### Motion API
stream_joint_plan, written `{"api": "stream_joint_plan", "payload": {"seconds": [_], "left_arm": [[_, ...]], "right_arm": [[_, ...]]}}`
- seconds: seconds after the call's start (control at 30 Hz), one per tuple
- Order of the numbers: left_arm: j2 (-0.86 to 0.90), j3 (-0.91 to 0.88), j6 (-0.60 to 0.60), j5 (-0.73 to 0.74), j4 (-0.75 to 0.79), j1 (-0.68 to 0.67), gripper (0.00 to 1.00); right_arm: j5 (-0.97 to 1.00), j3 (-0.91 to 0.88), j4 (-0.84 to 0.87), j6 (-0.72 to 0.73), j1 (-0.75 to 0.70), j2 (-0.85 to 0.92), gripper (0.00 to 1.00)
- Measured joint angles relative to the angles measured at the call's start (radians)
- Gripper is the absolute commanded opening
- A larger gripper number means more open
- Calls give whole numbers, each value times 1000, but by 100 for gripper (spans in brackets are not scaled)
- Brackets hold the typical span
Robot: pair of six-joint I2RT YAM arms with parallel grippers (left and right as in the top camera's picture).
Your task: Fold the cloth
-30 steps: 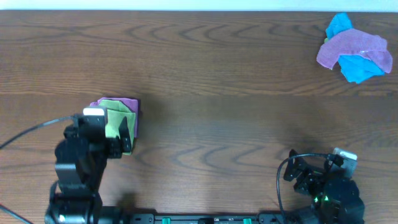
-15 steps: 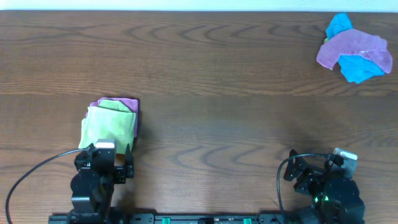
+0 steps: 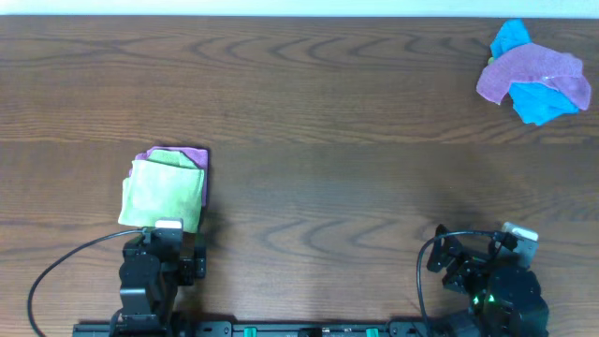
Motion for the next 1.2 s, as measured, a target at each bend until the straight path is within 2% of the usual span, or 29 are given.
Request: {"api": "stream_joint_plan", "payload": {"seconds": [1.1,1.2], "left_arm": [[-2,1,-3,3,2,0,95],[-2,1,-3,3,1,0,95]], "right_arm": [[-18,-1,-7,-2,-13,0,99],[-34,-47,26,-105,-42,-6,99]]}}
